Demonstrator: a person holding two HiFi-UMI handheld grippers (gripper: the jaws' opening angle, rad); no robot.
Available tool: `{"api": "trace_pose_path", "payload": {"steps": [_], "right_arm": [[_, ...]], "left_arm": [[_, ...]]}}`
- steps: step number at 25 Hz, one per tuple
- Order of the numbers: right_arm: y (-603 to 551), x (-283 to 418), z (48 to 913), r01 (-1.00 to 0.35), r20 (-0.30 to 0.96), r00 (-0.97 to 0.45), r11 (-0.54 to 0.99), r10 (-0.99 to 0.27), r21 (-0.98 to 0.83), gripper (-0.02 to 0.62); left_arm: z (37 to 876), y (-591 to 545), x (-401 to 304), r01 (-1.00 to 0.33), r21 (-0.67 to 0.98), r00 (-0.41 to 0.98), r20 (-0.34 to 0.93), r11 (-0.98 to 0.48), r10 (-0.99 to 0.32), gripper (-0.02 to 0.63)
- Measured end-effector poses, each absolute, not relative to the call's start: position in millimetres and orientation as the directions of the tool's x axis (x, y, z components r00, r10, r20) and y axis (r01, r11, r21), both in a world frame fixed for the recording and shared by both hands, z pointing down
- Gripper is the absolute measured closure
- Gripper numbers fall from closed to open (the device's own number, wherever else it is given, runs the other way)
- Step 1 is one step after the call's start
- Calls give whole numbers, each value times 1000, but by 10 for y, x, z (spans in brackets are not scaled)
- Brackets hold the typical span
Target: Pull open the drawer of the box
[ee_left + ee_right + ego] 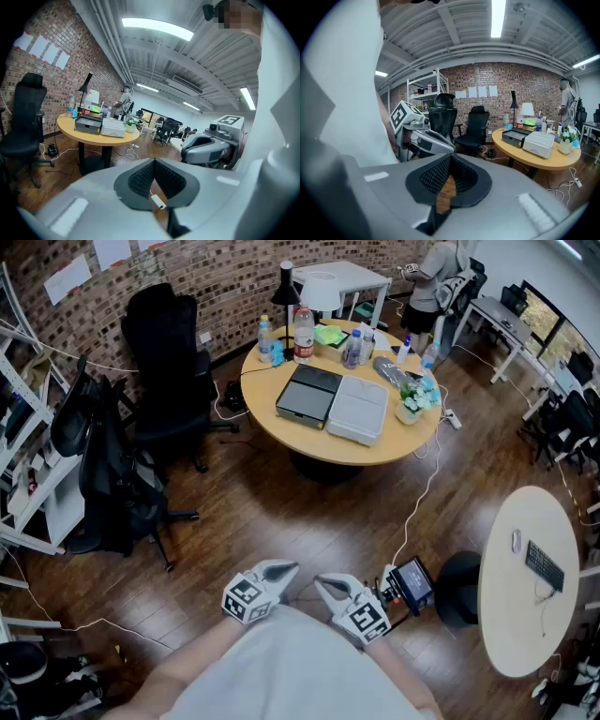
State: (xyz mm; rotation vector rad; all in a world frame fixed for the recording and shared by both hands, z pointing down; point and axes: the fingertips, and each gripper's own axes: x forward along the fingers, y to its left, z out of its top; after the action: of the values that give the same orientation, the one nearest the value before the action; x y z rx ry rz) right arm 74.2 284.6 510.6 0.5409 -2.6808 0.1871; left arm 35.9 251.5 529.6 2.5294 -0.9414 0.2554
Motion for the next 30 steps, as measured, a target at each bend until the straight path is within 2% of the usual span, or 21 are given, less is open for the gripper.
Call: {"api": "trace_pose_path", "payload": {"steps": [12, 20, 25, 30], "right_arm": [[1932, 264, 5042, -447, 422, -816, 894, -394, -28, 592], [1548, -69, 4981, -456, 464, -781, 889, -417, 32, 592], [1388, -147, 4959, -477, 476, -763, 878, -437, 41, 592], [1287, -258, 4972, -484, 477, -761, 874, -440, 35, 592]], "left_arm": [[5282, 1694, -184, -609, 335, 792, 294, -719, -534, 601], [5225, 1454, -520, -545, 364, 839, 225, -755, -496, 601], [5241, 1383, -738, -559, 350, 829, 238, -752, -506, 601], [5346, 1270, -946, -591, 408, 806, 262, -696, -531, 600]]}}
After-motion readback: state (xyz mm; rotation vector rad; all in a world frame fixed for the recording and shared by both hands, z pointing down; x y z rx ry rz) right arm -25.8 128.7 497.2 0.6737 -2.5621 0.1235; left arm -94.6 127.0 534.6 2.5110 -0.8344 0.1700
